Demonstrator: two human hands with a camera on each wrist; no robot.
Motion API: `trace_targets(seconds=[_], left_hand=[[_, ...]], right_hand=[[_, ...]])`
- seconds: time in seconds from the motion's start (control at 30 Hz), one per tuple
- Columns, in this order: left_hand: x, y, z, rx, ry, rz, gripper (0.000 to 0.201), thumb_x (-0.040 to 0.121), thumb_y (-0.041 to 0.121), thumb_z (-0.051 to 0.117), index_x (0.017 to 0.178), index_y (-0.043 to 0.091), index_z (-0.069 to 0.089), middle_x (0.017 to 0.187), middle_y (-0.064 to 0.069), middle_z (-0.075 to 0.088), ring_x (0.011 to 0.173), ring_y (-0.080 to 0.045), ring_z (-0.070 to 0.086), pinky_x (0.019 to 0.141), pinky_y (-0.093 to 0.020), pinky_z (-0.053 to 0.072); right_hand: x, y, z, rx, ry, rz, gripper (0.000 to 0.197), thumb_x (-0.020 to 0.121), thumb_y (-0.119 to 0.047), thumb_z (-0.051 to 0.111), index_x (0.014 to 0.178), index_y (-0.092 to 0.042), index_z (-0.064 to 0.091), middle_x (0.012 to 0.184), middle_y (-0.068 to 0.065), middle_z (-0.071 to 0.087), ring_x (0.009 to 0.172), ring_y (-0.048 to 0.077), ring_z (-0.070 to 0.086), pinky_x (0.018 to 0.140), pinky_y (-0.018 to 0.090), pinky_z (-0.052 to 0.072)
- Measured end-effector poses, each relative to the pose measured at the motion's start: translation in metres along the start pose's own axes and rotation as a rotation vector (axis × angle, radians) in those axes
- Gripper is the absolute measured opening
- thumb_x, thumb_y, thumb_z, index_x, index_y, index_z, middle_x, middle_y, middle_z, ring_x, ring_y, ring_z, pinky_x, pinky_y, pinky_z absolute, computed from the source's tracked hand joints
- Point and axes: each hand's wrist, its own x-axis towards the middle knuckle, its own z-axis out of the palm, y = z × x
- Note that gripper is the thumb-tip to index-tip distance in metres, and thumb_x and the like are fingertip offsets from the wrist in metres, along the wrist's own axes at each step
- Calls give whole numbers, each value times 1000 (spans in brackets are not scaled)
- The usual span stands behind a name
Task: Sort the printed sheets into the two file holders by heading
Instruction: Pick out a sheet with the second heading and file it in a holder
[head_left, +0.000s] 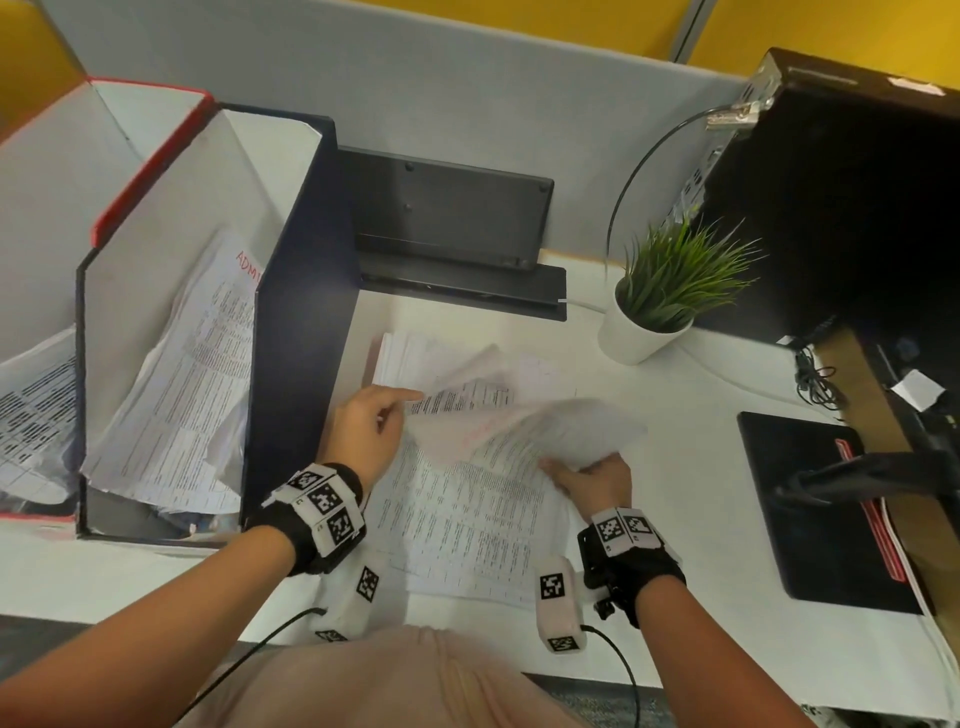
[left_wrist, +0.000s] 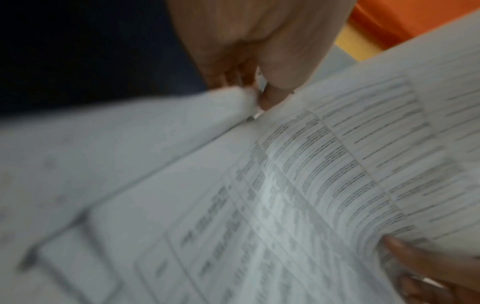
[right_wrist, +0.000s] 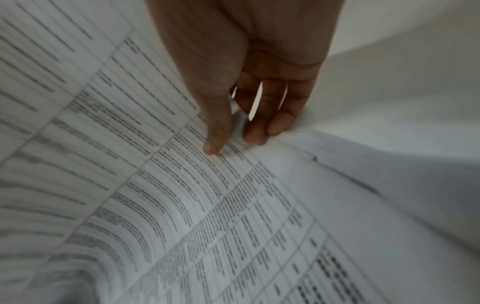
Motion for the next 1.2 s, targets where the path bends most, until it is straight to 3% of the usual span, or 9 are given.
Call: trace_targets(seconds=[0.07, 0.2, 0.27, 0.37, 0.5, 0.63, 0.83, 1.03, 1.2], left_hand=[[-5, 4, 1, -156, 20, -66, 22, 93, 6, 49, 95, 16, 68, 99, 7, 64, 89, -8, 59, 80, -17, 47], [-3, 9, 0, -445, -55, -382, 23, 90, 2, 45, 79, 10, 64, 83, -4, 65, 78, -19, 60, 75, -33, 50], [1, 12, -3, -520, -108, -466, 31, 86, -2, 39, 67, 12, 59, 73, -6, 60, 71, -21, 55, 69, -34, 45], [7, 17, -7, -525, -165, -538, 27, 84, 7, 40, 68, 12, 61, 71, -7, 61, 69, -23, 55, 64, -31, 43], [25, 18, -2, -216, -68, -717, 26, 86, 24, 53, 73, 3, 60, 77, -15, 63, 71, -29, 58, 73, -35, 49], [32, 7, -4, 137, -279, -652, 31, 86, 21, 67, 91, -9, 65, 90, -19, 66, 86, -32, 64, 70, -29, 47], [34, 10, -5, 396, -348, -515, 22, 90, 4, 54, 104, -4, 68, 98, -18, 65, 83, -26, 58, 73, -25, 45], [25, 13, -4, 482, -382, -373, 13, 86, 1, 57, 88, -6, 68, 96, -20, 68, 90, -32, 65, 75, -31, 52], [12, 18, -7, 363, -359, -332, 17, 90, 0, 51, 95, -8, 65, 98, -23, 64, 93, -36, 63, 86, -44, 52]], right_hand=[[-3, 0, 0, 105, -13, -41, 57, 66, 2, 80, 111, -7, 47, 97, 7, 63, 83, 18, 62, 79, 37, 54], [-3, 0, 0, 139, -56, -67, 70, 66, 4, 79, 121, -14, 41, 99, -1, 60, 87, 12, 61, 81, 32, 52], [-3, 1, -1, 53, -64, -60, 55, 66, 1, 80, 111, -11, 52, 97, 0, 62, 84, 12, 60, 76, 25, 51], [-2, 3, -2, -94, -43, -67, 27, 67, -5, 82, 70, -13, 56, 72, 0, 62, 63, 10, 56, 51, 5, 43], [-2, 10, -4, -52, -52, -132, 24, 76, 15, 61, 64, -6, 61, 61, 1, 56, 51, 4, 51, 44, 3, 38], [-4, 13, -6, 9, -45, -108, 22, 75, 20, 53, 70, 2, 63, 60, 4, 53, 45, 1, 47, 43, 4, 35], [-6, 13, -5, -17, -57, -87, 29, 76, 19, 54, 65, -7, 61, 59, 1, 50, 54, 10, 41, 42, 3, 34], [-4, 10, -4, -36, -66, -96, 34, 75, 18, 58, 60, -13, 58, 66, 0, 56, 58, 7, 50, 47, 2, 39], [1, 4, -5, 228, -45, 60, 32, 76, 18, 53, 55, -6, 61, 57, 2, 55, 50, 9, 54, 41, 10, 43]])
